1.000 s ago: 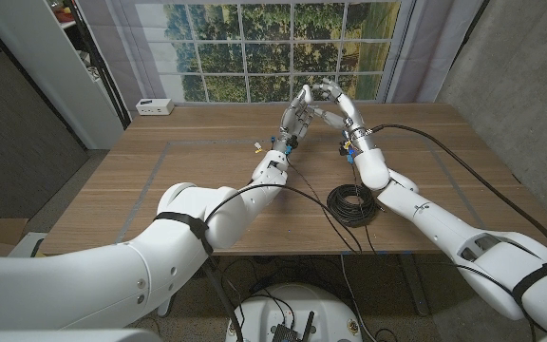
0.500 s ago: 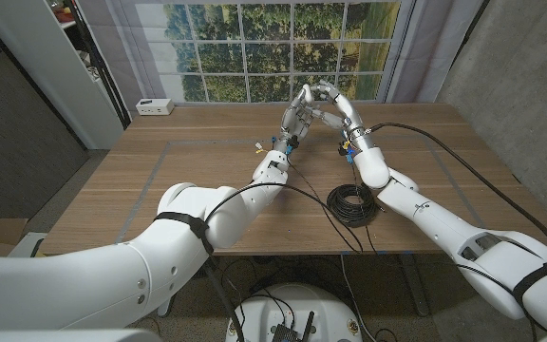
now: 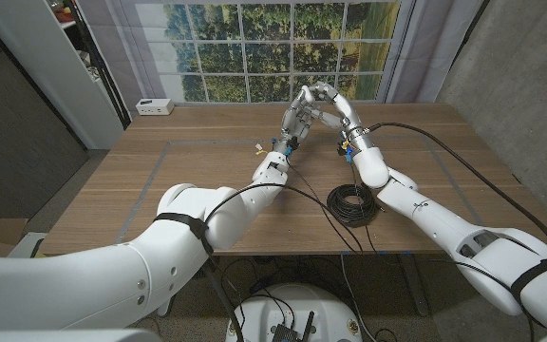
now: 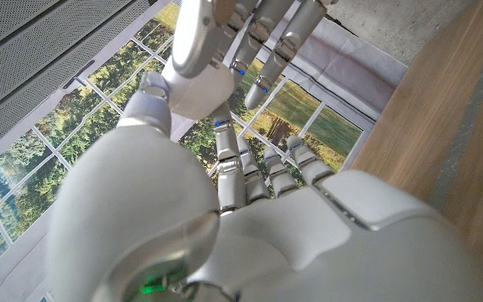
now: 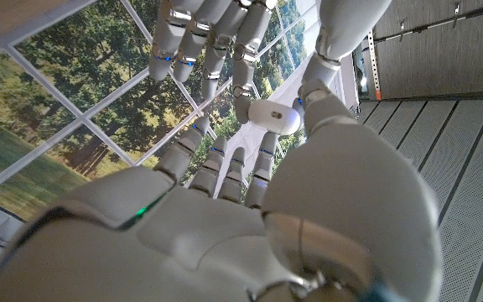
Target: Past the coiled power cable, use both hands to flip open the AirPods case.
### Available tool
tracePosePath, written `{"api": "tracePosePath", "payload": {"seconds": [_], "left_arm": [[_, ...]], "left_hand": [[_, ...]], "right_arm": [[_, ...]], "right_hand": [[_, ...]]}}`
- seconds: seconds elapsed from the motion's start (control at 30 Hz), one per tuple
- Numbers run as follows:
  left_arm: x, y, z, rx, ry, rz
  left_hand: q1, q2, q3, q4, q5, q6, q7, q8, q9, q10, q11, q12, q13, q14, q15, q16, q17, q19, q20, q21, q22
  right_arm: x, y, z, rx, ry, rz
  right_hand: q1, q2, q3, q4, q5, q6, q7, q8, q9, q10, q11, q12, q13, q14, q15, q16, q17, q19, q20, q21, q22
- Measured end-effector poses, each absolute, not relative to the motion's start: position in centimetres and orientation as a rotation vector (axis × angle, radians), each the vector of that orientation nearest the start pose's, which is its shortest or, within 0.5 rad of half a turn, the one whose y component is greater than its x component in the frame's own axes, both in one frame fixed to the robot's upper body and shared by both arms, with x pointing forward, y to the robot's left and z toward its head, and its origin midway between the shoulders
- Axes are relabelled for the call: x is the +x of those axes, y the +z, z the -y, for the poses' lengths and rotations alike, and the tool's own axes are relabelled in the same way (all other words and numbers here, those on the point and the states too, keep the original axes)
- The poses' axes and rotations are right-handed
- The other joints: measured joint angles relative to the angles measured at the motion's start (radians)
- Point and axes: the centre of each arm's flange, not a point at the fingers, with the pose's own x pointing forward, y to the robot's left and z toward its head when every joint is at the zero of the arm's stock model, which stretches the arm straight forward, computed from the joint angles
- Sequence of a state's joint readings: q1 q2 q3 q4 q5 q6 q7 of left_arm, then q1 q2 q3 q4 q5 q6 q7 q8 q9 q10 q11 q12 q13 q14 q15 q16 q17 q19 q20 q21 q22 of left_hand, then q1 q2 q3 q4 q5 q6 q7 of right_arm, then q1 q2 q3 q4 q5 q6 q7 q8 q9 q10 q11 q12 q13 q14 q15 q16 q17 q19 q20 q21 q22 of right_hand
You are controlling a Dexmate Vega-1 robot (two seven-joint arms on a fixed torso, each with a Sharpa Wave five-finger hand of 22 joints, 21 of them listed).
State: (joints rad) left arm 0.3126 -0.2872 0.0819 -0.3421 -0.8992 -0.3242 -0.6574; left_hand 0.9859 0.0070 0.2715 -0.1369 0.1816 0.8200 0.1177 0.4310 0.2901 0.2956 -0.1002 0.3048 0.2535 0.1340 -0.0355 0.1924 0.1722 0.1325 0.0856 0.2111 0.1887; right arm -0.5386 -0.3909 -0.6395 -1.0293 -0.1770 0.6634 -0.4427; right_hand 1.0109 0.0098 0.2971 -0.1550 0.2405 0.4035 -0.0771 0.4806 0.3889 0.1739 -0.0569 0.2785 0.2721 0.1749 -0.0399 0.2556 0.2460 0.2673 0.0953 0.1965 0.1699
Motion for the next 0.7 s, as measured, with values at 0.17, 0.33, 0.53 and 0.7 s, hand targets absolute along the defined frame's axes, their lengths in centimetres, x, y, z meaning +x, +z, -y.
{"api": "tracePosePath", "payload": {"seconds": [0.17,0.33,0.53,0.7], "left_arm": [[70.54,2.96,-1.89,-0.857,-0.76,0.506],[70.48,2.96,-1.87,-0.866,-0.769,0.508],[70.29,2.71,-1.73,-0.884,-0.784,0.513],[70.17,2.54,-1.68,-0.899,-0.796,0.517]], "left_hand": [[0.0,0.0,-0.007,-0.001,0.004,0.004,-0.004,0.0,0.0,0.005,-0.002,0.0,0.0,0.0,0.0,0.0,0.0,0.0,0.0,0.0,0.0],[0.0,0.0,-0.007,-0.001,0.004,0.006,-0.006,0.0,0.0,0.011,-0.003,0.0,0.004,0.0,0.0,0.0,0.0,0.0,0.0,0.0,0.0],[0.0,0.0,-0.007,-0.001,0.004,0.009,-0.009,0.0,0.0,0.013,-0.003,0.0,0.005,0.0,0.0,0.0,0.0,0.0,0.0,0.0,0.0],[0.0,0.0,-0.012,-0.005,0.004,0.009,-0.009,0.0,0.0,0.013,-0.003,0.0,0.005,0.006,-0.006,0.0,0.0,0.0,0.0,0.0,0.0]], "right_arm": [[64.29,5.5,16.79,-0.589,0.07,1.134],[64.37,5.54,16.69,-0.591,0.07,1.145],[64.47,5.56,16.51,-0.587,0.07,1.163],[64.63,5.57,16.4,-0.583,0.068,1.175]], "right_hand": [[0.027,0.009,0.009,-0.009,0.004,0.034,-0.013,0.025,0.006,0.037,-0.009,0.012,0.0,0.02,-0.001,0.004,0.002,0.011,-0.01,0.0,0.0],[0.055,0.022,0.013,-0.013,0.004,0.07,-0.024,0.046,0.007,0.077,-0.02,0.025,0.005,0.046,0.002,0.012,0.003,0.025,-0.025,0.0,-0.003],[0.079,0.025,0.013,-0.013,0.003,0.113,-0.024,0.072,0.004,0.116,-0.031,0.036,0.005,0.07,0.0,0.019,0.003,0.041,-0.04,0.0,0.0],[0.091,0.028,0.013,-0.013,-0.001,0.139,-0.035,0.083,0.003,0.129,-0.04,0.04,0.009,0.08,0.0,0.027,0.003,0.047,-0.047,0.0,0.0]]}}
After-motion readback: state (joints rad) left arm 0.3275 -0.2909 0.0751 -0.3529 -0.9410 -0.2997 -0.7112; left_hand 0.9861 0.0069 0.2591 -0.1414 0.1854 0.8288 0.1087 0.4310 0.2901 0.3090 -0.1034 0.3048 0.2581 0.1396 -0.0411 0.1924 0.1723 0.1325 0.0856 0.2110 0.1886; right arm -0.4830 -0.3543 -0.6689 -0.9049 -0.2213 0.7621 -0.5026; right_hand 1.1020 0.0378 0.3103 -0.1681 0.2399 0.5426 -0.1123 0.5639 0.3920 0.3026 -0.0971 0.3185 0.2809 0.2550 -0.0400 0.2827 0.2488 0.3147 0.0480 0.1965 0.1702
